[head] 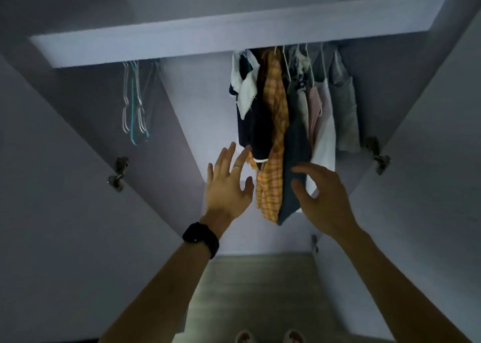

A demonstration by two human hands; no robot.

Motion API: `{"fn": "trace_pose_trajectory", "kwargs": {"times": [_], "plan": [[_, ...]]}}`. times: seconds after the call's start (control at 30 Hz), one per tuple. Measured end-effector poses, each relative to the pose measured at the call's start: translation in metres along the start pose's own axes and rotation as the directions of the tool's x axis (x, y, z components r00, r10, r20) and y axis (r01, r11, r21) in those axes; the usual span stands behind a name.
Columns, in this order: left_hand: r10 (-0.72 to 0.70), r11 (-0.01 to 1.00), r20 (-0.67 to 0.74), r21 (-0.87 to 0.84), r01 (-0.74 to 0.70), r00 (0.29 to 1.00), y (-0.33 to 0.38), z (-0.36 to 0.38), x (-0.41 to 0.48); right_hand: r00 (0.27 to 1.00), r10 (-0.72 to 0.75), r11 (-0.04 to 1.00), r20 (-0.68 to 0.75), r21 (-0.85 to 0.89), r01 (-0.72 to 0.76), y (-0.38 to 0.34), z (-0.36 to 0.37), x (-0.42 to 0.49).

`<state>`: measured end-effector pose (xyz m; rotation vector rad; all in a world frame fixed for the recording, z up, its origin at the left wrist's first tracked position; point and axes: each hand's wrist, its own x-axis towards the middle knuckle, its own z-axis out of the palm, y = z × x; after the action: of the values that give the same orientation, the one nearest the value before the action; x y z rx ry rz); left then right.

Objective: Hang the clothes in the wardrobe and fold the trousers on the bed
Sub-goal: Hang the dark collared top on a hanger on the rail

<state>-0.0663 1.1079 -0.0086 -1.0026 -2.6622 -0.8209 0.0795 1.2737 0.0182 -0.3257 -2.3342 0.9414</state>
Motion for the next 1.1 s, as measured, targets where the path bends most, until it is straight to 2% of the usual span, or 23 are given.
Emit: {"fn": "trace_pose_trajectory", "kwargs": {"times": [0.13,0.27,0.4,0.47,0.53,0.57,0.7,0.8,0.9,1.03,1.1], "plan": [[0.031,0.999,0.152,-0.047,-0.024,0.988,0.006,0.050,-0.054,0.974,0.219,0.969,0.059,-0.127,-0.210,0.044,0.004,-0.082],[0.063,0.991,0.325,-0.132,-0.021,0.944,0.013,0.095,-0.080,0.898,0.439,0.883,0.042,-0.208,-0.421,0.070,-0.004,-0.141],[0.250,0.961,0.480,-0.227,-0.156,0.841,0.027,0.130,-0.080,0.805,0.584,0.744,-0.099,-0.329,-0.581,0.081,-0.010,-0.180],[0.359,0.928,0.522,-0.288,-0.236,0.774,0.032,0.138,-0.076,0.732,0.655,0.665,-0.187,-0.319,-0.676,0.076,-0.007,-0.199],[0.475,0.877,0.562,-0.364,-0.314,0.677,0.040,0.145,-0.069,0.637,0.713,0.573,-0.293,-0.279,-0.770,0.063,-0.004,-0.214],[0.498,0.865,0.563,-0.378,-0.330,0.660,0.040,0.147,-0.064,0.630,0.716,0.567,-0.301,-0.278,-0.776,0.059,-0.001,-0.214],[0.654,0.755,0.626,-0.498,-0.427,0.426,0.051,0.157,-0.079,0.466,0.739,0.427,-0.487,-0.196,-0.883,0.020,0.021,-0.250],[0.762,0.622,0.614,-0.608,-0.494,0.204,0.083,0.167,-0.112,0.242,0.737,0.262,-0.631,-0.063,-0.963,-0.016,0.033,-0.299],[0.811,0.501,0.584,-0.680,-0.535,0.017,0.119,0.171,-0.156,0.035,0.685,0.132,-0.728,0.076,-0.988,-0.050,0.040,-0.348],[0.849,0.316,0.491,-0.768,-0.557,-0.195,0.167,0.172,-0.212,-0.179,0.576,0.003,-0.798,0.221,-0.975,-0.089,0.044,-0.401],[0.843,0.241,0.451,-0.804,-0.543,-0.294,0.195,0.173,-0.238,-0.299,0.545,-0.040,-0.783,0.332,-0.943,-0.103,0.040,-0.425]]}}
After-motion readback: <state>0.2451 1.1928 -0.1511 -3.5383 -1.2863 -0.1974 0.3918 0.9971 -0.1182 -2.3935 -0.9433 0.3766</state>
